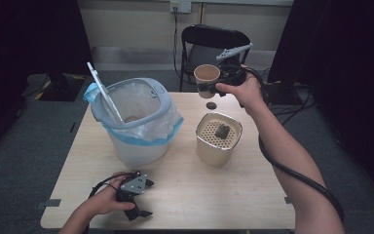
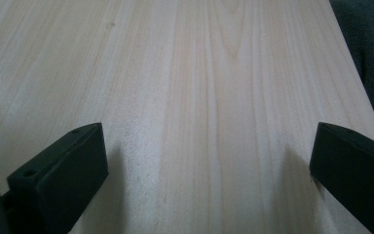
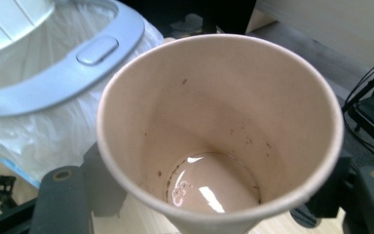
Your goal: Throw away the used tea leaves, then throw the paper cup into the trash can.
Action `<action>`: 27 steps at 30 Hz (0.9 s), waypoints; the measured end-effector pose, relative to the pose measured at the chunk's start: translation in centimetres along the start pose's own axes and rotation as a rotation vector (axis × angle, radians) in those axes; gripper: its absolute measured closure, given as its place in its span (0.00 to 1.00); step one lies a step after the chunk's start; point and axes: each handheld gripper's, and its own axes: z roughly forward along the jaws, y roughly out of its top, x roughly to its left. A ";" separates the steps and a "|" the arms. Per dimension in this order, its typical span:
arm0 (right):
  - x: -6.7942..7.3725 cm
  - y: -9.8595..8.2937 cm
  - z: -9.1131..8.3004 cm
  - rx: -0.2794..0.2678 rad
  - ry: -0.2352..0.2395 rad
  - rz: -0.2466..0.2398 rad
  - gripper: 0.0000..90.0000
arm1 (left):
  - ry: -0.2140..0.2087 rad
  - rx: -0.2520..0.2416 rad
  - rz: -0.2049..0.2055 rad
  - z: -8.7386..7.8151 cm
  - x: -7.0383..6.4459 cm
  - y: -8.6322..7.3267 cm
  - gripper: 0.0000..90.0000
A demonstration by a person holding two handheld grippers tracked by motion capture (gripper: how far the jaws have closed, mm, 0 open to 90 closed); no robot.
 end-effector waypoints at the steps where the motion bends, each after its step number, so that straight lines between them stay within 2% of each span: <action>1: 0.1 0.2 0.0 0.000 0.003 0.003 0.30 | 0.000 0.000 0.000 0.0 0.0 0.0 0.00; 11: 1.5 2.4 0.3 -0.015 0.027 -0.027 0.30 | 0.000 -0.001 0.000 0.0 0.0 0.0 0.00; 20: 2.9 4.0 1.5 -0.012 0.051 -0.054 0.30 | 0.000 -0.001 0.001 0.0 0.0 0.0 0.00; 22: 3.1 4.3 1.9 -0.011 0.057 -0.066 0.30 | -0.012 -0.003 -0.011 0.0 -0.1 0.0 0.00; 27: 3.8 5.1 2.3 -0.017 0.072 -0.065 0.30 | -0.012 -0.001 -0.012 0.0 -0.1 0.0 0.00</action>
